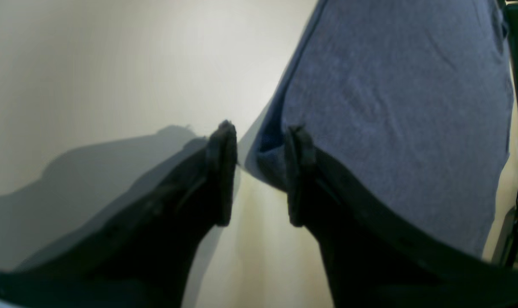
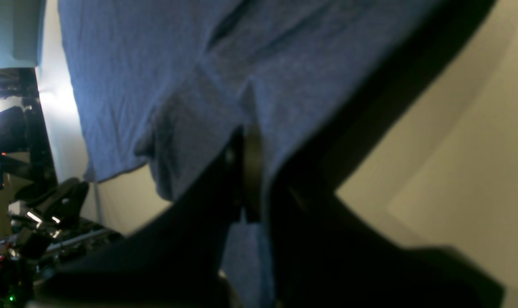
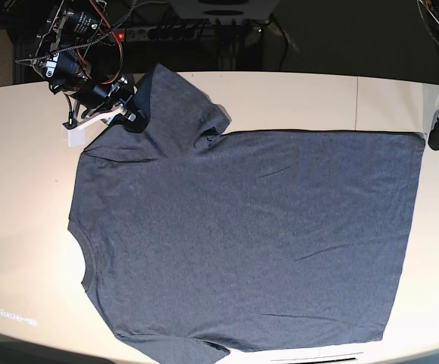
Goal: Fold the T-shirt properly
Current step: 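Lower the left gripper onto the hem corner and close on it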
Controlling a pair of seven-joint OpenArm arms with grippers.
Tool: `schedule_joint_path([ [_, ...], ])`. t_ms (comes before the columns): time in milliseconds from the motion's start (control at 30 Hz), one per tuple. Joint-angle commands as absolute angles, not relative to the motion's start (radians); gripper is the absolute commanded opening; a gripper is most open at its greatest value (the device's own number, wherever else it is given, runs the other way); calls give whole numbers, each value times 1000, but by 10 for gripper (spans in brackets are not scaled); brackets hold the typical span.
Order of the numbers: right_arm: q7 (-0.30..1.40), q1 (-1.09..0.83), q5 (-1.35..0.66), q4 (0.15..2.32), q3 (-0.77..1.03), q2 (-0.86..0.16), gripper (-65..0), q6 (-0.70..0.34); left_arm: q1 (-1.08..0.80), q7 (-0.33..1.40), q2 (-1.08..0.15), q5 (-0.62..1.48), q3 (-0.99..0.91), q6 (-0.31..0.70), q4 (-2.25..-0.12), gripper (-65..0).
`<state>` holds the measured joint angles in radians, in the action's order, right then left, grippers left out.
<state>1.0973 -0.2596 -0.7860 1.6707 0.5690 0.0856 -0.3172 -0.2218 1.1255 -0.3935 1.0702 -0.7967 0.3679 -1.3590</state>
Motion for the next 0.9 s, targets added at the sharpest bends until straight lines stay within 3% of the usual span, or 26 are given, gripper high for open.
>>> schedule_joint_path([
  [0,1108,-258,-785,1682,569,80,-650,-302,-220,1127,-411,1088,-800,393,-1372,-425],
  [433,1126,-258,-785,1682,569,80,-650,-303,-229,1083,-366,1146,-659,393,-1371,-425],
  [867,1126,-258,-786,1682,569,80,-650,-303,-223,1008,-366,1139,-654,395,-1371,-425],
])
